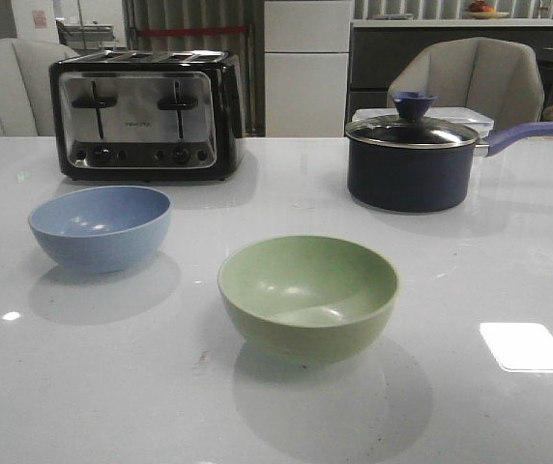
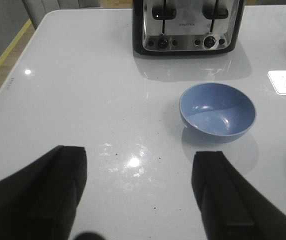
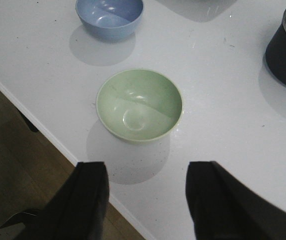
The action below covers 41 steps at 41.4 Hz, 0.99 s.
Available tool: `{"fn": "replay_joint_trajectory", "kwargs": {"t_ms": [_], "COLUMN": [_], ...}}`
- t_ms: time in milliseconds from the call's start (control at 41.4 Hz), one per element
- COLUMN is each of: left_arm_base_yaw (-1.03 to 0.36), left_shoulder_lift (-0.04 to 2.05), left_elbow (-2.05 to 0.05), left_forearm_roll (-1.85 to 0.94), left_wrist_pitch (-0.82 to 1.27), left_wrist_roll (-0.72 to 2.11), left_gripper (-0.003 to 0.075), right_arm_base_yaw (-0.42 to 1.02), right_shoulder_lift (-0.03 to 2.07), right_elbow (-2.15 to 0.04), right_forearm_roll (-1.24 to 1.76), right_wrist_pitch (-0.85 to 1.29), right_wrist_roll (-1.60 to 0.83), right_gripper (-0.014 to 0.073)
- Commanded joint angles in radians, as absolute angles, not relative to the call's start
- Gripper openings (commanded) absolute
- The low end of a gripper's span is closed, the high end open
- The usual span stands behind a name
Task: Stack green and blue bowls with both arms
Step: 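Open the right gripper and withdraw it from the green bowl, then grasp the light blue bowl rim with the left gripper and lift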
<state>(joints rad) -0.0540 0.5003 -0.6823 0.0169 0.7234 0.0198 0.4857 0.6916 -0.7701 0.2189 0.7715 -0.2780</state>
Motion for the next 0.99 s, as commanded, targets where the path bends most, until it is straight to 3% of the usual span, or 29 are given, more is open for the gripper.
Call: {"fn": "replay_joint_trajectory", "kwargs": {"t_ms": [0, 242, 966], "left_arm_base_yaw": [-0.088, -0.152, -0.153], "left_shoulder_lift": [0.568, 0.834, 1.686], "left_elbow": [-0.719, -0.780, -1.225], "left_forearm_roll": [0.007, 0.000, -0.063], "left_wrist_pitch": [0.641, 0.641, 0.528], "left_wrist_roll": [0.020, 0.020, 0.020], "left_gripper": [0.0506, 0.0506, 0.0506], "right_arm_base_yaw": [0.486, 0.486, 0.486], "right_shoulder_lift": [0.656, 0.653, 0.653], "right_elbow": [-0.788, -0.788, -0.788], "right_forearm_roll": [0.225, 0.225, 0.225], "right_wrist_pitch": [0.736, 0.737, 0.739], "right_wrist_roll": [-0.290, -0.290, -0.290], "right_gripper": [0.0468, 0.0468, 0.0468]}}
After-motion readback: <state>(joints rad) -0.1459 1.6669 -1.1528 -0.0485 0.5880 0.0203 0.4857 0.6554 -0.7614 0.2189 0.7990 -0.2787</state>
